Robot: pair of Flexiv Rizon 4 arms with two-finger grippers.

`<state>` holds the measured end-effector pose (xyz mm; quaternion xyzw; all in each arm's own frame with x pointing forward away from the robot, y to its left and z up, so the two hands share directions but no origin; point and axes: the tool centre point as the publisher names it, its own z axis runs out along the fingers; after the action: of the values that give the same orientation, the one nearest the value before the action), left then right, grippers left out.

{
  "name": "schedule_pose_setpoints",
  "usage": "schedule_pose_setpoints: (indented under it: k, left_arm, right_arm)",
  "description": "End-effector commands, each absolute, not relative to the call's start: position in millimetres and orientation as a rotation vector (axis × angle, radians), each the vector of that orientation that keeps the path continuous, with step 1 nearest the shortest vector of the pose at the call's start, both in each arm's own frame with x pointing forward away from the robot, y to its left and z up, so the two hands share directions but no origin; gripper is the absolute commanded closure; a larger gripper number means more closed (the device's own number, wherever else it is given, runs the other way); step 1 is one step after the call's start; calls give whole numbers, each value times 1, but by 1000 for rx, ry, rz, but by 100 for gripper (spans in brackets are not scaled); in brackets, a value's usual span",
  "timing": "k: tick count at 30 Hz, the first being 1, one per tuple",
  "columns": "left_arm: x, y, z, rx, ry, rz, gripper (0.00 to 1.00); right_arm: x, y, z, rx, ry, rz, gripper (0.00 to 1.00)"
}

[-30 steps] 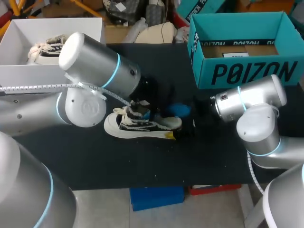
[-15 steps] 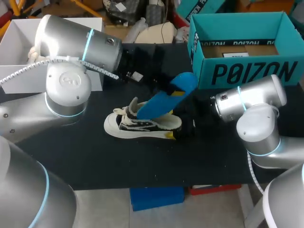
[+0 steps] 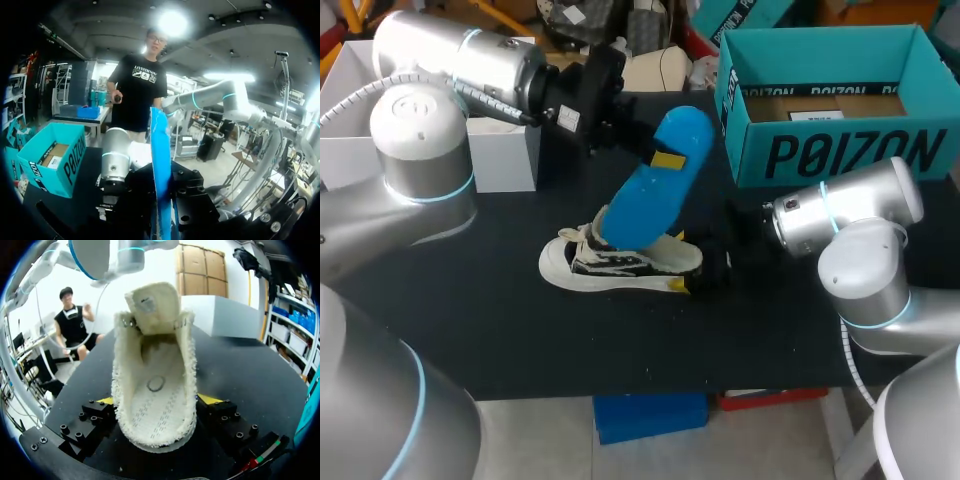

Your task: Take the shoe out of the shoebox, open the shoe tongue, remove and reinsert the insole, then place the shoe into the shoebox

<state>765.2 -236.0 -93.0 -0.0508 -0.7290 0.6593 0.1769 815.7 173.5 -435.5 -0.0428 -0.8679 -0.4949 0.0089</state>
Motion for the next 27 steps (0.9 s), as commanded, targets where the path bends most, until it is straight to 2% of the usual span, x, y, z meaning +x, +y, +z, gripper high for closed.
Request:
schedule_pose_setpoints:
  k: [1, 9, 13, 27]
  left_arm:
    - [769, -240, -94, -164, -2052, 1856, 100]
    - [769, -240, -94, -164, -2052, 1856, 100]
    - [755, -223, -92, 87, -1997, 2005, 100]
    - [715, -208, -20, 381, -1721, 2232, 100]
  right_arm:
    - [815, 173, -437, -137, -2712, -1545, 100]
    - [815, 173, -437, -137, -2712, -1545, 100]
    - [815, 173, -437, -137, -2712, -1545, 100]
    - [815, 173, -437, -137, -2712, -1545, 100]
